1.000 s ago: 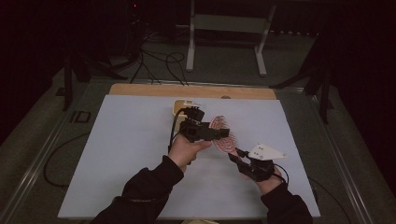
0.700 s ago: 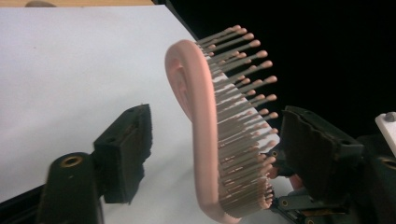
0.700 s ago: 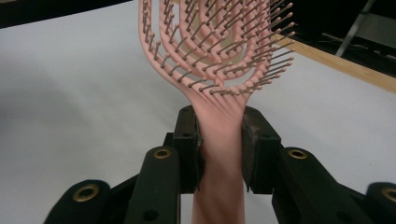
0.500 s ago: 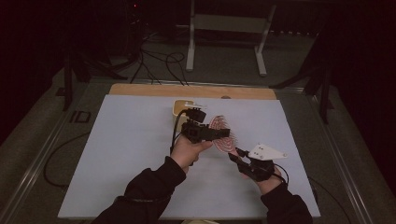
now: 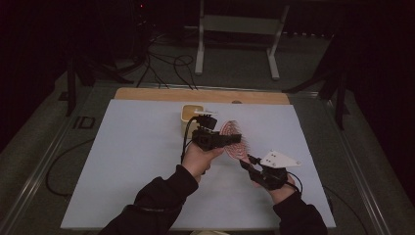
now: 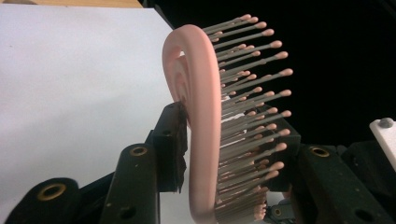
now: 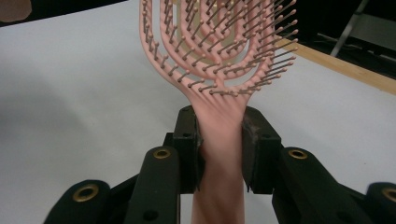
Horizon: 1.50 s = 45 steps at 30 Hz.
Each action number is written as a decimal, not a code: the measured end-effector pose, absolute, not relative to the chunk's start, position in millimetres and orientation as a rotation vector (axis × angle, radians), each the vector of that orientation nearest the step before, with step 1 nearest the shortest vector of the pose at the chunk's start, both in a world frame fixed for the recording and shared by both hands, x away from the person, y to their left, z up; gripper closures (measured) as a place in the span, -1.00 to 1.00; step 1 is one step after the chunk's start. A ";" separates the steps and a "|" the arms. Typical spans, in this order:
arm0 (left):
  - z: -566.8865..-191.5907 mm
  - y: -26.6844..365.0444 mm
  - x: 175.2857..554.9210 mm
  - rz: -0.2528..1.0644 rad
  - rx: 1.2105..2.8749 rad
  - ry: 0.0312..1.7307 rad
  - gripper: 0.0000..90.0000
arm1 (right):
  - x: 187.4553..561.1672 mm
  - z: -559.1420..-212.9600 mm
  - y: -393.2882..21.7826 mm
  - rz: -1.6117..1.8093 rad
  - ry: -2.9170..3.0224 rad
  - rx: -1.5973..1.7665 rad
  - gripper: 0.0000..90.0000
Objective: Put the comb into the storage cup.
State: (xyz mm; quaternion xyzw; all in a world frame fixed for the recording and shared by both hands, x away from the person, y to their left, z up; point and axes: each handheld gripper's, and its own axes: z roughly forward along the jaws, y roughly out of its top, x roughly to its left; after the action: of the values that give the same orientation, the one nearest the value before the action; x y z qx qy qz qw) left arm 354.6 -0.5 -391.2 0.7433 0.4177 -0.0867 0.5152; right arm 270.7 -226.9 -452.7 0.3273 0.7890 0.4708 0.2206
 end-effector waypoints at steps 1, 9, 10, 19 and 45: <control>-390.5 -0.8 354.6 -0.214 1.790 0.991 0.34 | 271.0 -453.0 -227.3 1.307 2.184 0.900 0.57; -385.9 -2.0 352.2 -0.208 1.798 0.958 0.43 | 270.3 -452.4 -225.6 1.311 2.183 0.897 0.56; -385.5 -2.5 351.8 -0.206 1.801 0.955 0.43 | 270.3 -452.8 -225.6 1.306 2.182 0.893 0.56; -379.6 -4.9 349.2 -0.179 1.817 0.917 0.45 | 271.1 -453.3 -226.9 1.347 2.172 0.905 0.52; -358.6 7.7 348.0 -0.101 1.859 0.870 0.45 | 272.1 -458.3 -230.2 1.456 2.229 0.901 -0.75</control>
State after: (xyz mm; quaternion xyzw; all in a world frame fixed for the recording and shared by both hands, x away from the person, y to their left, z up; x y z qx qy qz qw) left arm 348.0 7.7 -358.6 0.7744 0.3624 -0.0420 0.5169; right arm 272.1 -230.2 -458.3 0.3160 0.7823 0.5110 0.1645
